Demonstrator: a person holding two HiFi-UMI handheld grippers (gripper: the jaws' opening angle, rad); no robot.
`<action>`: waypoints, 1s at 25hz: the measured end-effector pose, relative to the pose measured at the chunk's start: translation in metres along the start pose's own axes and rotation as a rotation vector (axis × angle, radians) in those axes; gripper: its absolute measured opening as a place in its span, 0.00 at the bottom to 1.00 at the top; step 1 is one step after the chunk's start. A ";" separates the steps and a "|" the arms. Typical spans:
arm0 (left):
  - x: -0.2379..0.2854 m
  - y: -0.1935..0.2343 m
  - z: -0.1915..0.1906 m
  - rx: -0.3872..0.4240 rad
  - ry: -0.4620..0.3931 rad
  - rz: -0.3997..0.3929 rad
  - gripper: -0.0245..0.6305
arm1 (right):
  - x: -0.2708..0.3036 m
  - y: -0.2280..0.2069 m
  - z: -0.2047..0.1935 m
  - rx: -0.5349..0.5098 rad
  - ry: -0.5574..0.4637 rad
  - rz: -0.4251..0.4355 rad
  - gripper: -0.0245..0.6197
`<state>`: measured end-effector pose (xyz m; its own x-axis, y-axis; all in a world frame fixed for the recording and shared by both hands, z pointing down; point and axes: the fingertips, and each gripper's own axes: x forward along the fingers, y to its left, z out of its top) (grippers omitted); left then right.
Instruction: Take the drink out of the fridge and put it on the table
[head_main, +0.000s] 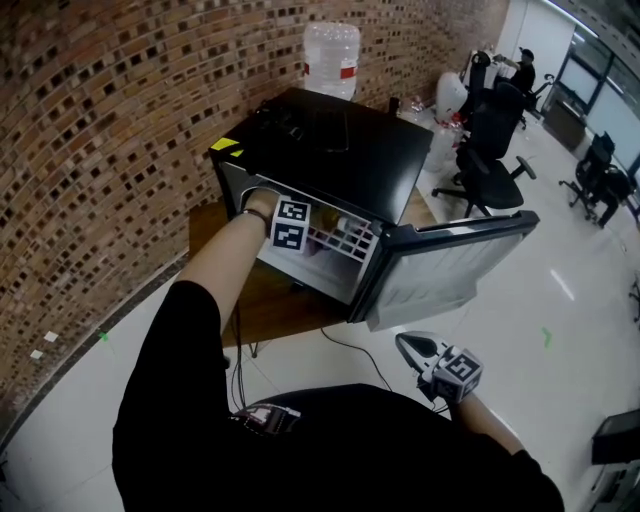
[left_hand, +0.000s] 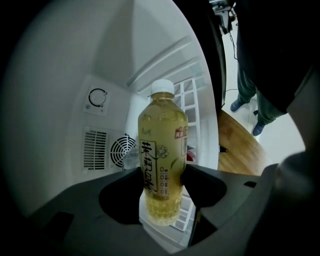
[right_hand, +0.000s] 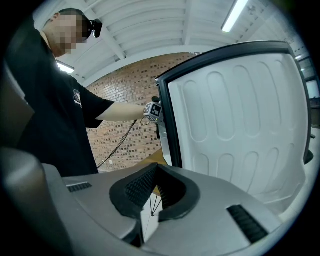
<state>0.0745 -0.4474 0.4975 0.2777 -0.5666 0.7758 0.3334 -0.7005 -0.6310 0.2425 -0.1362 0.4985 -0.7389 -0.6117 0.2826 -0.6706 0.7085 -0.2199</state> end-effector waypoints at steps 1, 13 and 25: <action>-0.003 -0.001 0.000 -0.008 -0.006 0.001 0.43 | 0.003 0.002 0.000 -0.002 0.000 0.007 0.05; -0.042 -0.020 -0.002 -0.098 -0.079 0.051 0.43 | 0.120 0.025 0.056 -0.235 -0.086 0.054 0.09; -0.086 -0.067 -0.014 -0.299 -0.194 0.076 0.43 | 0.220 0.035 0.159 -0.163 -0.331 -0.001 0.59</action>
<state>0.0160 -0.3577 0.4736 0.4673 -0.5491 0.6929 0.0352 -0.7715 -0.6352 0.0459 -0.3016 0.4045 -0.7372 -0.6744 -0.0404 -0.6719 0.7381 -0.0607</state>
